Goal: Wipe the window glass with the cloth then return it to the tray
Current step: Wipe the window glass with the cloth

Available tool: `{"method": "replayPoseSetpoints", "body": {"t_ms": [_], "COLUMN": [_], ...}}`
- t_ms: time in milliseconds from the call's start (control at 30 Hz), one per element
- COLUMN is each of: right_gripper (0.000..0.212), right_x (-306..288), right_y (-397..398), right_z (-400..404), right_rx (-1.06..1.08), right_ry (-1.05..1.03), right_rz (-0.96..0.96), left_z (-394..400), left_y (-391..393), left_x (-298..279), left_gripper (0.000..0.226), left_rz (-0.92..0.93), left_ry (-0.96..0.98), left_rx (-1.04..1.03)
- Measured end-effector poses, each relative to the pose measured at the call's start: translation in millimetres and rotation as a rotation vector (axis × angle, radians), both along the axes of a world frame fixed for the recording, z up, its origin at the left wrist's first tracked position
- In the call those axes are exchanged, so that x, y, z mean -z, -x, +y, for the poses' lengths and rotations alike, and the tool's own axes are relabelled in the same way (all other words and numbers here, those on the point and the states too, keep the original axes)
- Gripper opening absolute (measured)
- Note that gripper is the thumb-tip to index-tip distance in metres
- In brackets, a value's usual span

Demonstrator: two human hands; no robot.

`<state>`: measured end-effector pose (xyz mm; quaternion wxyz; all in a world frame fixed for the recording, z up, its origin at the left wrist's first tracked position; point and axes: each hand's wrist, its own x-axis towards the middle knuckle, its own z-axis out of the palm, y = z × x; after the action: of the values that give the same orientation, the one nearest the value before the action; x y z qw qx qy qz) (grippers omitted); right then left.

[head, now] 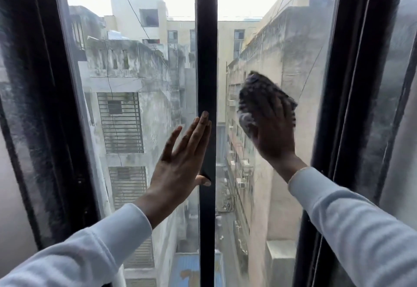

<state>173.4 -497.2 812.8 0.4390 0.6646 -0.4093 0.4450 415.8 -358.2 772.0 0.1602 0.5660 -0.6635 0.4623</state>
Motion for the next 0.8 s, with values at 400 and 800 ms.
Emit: {"method": "replayPoseSetpoints", "body": {"t_ms": [400, 800], "right_gripper": [0.066, 0.057], "right_x": [5.2, 27.4], "right_y": [-11.1, -1.9], "right_z": [160.7, 312.5], "right_rx": [-1.613, -1.561], "right_ry": [-1.293, -1.369], "right_rz": [-0.936, -1.409], "left_z": [59.7, 176.3], "left_y": [30.0, 8.0], "left_x": [-28.5, -42.1], "left_gripper": [0.067, 0.025], "left_rz": [1.076, 1.608], "left_ry": [-0.380, -0.435], "left_rx": [0.538, 0.961]}}
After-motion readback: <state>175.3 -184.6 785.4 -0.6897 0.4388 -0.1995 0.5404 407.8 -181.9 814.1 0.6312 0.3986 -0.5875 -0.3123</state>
